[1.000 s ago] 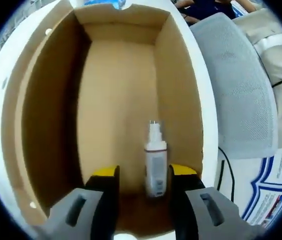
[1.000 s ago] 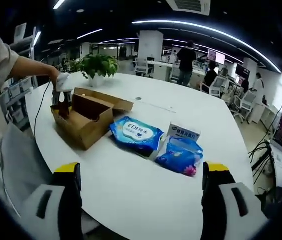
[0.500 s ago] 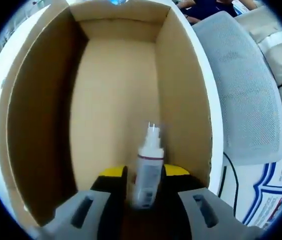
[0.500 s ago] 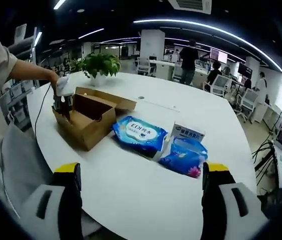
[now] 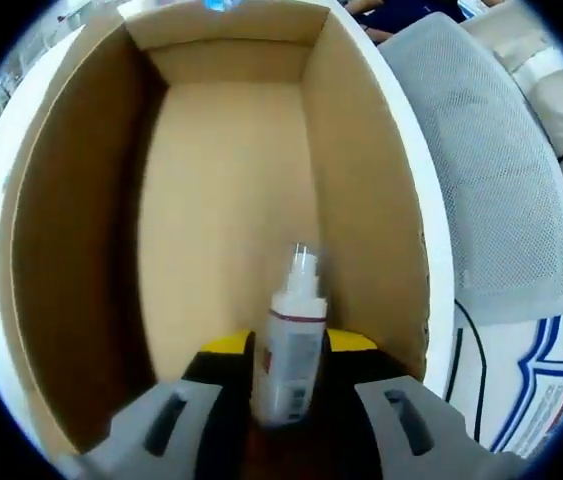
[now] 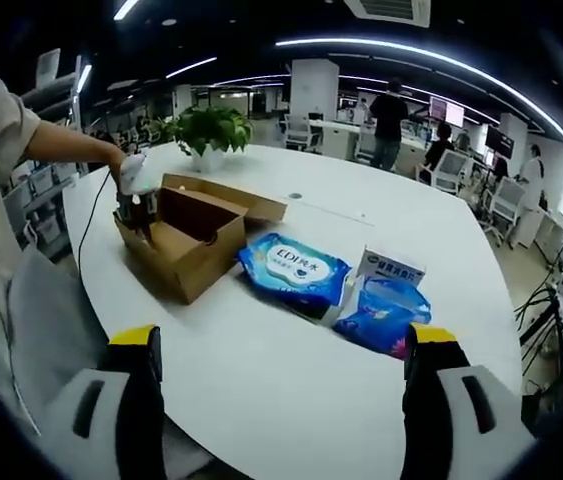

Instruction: Operate the shoe box by opening the lid, removing the specified soft item, and placing it in the target area until the item is outside and the box remains undamaged.

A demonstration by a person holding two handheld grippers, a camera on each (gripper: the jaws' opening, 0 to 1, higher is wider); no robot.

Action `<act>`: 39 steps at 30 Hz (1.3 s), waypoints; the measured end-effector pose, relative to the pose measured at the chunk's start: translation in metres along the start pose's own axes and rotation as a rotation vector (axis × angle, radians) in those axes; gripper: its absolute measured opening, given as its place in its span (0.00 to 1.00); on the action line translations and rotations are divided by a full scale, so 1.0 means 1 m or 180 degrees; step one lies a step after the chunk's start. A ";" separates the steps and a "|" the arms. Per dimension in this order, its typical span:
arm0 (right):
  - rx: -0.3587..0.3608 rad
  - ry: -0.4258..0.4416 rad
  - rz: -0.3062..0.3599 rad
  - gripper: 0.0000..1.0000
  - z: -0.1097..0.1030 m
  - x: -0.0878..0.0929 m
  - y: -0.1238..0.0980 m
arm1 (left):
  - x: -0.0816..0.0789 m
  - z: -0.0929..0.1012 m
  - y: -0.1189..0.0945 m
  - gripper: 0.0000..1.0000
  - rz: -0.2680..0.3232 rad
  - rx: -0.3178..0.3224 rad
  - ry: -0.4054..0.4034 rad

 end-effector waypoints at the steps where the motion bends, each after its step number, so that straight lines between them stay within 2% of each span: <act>1: -0.0003 0.0001 -0.0002 0.96 0.000 0.000 0.000 | -0.001 0.000 0.000 0.25 0.0003 0.0004 0.0034; 4: -0.0013 0.0016 -0.0010 0.96 -0.001 0.001 0.002 | -0.003 -0.002 0.001 0.20 0.0056 -0.0096 0.0070; 5: -0.0016 0.0019 -0.0011 0.96 -0.002 0.002 0.003 | -0.002 -0.002 0.002 0.20 0.0037 -0.0109 -0.0042; 11: -0.0095 -0.0021 -0.0030 0.92 -0.008 0.001 0.006 | -0.004 -0.007 0.001 0.18 0.0106 -0.0201 -0.0209; 19: -0.0177 -0.0046 -0.0030 0.88 -0.015 0.000 0.009 | -0.008 -0.004 -0.004 0.17 0.0200 -0.0161 -0.0436; 24: -0.0240 -0.0070 0.0004 0.87 -0.021 -0.002 0.011 | -0.012 -0.009 -0.015 0.17 0.0341 -0.0247 -0.0633; 27: -0.0299 -0.0095 0.0022 0.85 -0.026 -0.004 0.013 | -0.019 -0.010 -0.024 0.17 0.0511 -0.0263 -0.0742; 33: -0.0440 -0.0109 0.0103 0.81 -0.039 -0.014 0.020 | -0.032 -0.010 -0.042 0.17 0.0692 -0.0315 -0.0741; 39: -0.0634 -0.0290 0.0146 0.78 -0.058 -0.025 0.034 | -0.052 -0.008 -0.056 0.17 0.0903 -0.0341 -0.0624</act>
Point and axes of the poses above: the point that each gripper's makers call its tool centre point, and the gripper's own axes: y roughly forward along the fingers, z roughly to its right, x roughly out of its underside, the point moved 3 cm from there along -y, roughly backward along the fingers, and after that the axes turned 8 degrees about y, right-handed, at the moved point
